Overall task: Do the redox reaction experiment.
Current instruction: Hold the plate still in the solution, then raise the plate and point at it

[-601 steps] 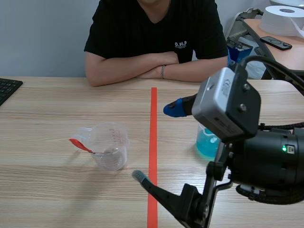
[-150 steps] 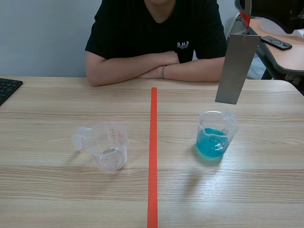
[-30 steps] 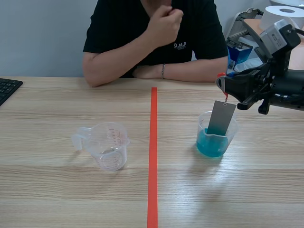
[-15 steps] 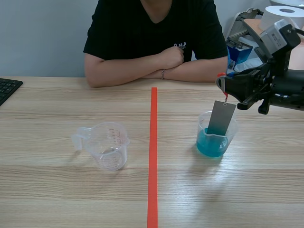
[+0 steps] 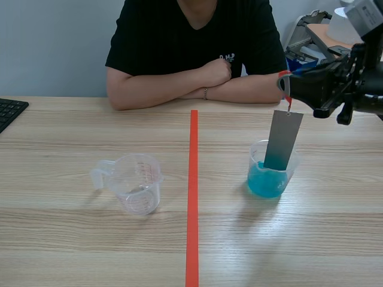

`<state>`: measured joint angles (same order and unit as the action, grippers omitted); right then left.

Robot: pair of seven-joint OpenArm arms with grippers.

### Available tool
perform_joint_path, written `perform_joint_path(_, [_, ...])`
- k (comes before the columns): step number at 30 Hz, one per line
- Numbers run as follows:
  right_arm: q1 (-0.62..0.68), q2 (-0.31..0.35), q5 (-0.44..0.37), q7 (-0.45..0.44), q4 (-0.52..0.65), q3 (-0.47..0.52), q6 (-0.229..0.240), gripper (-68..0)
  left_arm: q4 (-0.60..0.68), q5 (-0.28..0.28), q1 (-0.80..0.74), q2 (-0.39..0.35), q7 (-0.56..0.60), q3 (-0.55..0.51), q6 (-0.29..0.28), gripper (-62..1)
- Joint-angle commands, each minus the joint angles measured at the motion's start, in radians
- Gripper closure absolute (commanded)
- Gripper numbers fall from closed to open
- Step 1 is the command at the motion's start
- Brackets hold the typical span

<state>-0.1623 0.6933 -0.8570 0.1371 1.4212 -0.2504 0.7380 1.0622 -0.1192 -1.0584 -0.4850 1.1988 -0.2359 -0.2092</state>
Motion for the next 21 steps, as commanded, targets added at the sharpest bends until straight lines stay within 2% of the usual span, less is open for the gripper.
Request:
perform_joint_path(1, [-0.018, 0.035, -0.042, 0.004, 0.038, 0.016, 0.008, -1.5, 0.012, 0.007, -0.008, 0.005, 0.017, 0.000, 0.004, -2.7])
perform_joint_path(11, [-0.018, 0.141, -0.190, 0.018, 0.148, 0.026, 0.008, -1.5, 0.012, 0.007, -0.008, 0.005, 0.017, 0.000, 0.004, -2.7])
perform_joint_path(21, [-0.018, 0.166, -0.290, 0.106, 0.219, 0.125, 0.008, -1.5, 0.012, 0.007, -0.008, 0.005, 0.017, 0.000, 0.004, -2.7])
